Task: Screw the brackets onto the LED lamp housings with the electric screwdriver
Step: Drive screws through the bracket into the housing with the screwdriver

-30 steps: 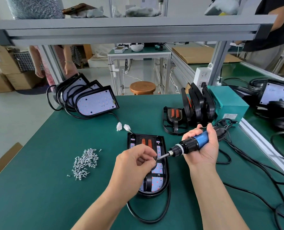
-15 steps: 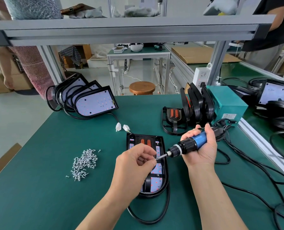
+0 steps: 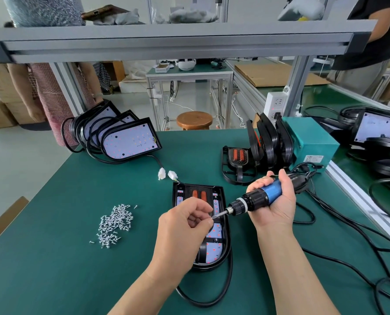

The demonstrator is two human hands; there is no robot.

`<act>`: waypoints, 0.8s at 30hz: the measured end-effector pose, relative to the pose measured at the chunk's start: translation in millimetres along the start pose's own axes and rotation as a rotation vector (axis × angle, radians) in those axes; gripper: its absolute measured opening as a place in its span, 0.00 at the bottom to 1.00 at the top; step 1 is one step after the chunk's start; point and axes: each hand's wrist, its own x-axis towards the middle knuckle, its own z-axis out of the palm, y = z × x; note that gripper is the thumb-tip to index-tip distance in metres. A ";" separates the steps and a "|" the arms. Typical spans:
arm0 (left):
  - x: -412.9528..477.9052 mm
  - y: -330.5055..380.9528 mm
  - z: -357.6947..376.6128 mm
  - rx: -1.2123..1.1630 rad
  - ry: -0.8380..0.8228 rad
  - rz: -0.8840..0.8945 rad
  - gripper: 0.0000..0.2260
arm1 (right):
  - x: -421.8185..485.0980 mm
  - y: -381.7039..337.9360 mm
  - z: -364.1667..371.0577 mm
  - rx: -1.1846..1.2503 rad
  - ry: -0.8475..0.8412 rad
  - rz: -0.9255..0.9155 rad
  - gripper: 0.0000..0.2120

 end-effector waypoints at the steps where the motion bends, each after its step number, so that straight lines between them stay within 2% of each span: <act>1: -1.2 -0.9 1.1 0.027 0.014 0.021 0.15 | -0.2 0.3 -0.1 -0.003 0.001 -0.004 0.09; 6: -8.6 -6.7 9.9 0.337 0.117 0.301 0.15 | -0.9 2.9 1.3 -0.022 0.019 -0.030 0.09; 9: -8.0 -11.1 11.9 0.431 0.143 0.407 0.16 | -0.4 5.2 2.4 -0.039 0.042 -0.045 0.08; 12: -3.6 -12.1 12.9 0.439 0.162 0.407 0.22 | -1.0 5.6 3.2 -0.036 0.061 -0.052 0.08; 16: -2.2 -11.8 10.9 0.447 0.132 0.384 0.22 | -2.3 3.4 5.2 -0.056 0.067 -0.076 0.09; 20: -1.2 -15.5 2.4 0.428 0.111 0.268 0.19 | -3.8 0.8 10.0 -0.083 0.064 -0.107 0.09; 24: 3.6 -18.6 -13.1 0.251 0.142 0.123 0.20 | -5.7 -2.9 17.4 -0.092 0.061 -0.152 0.09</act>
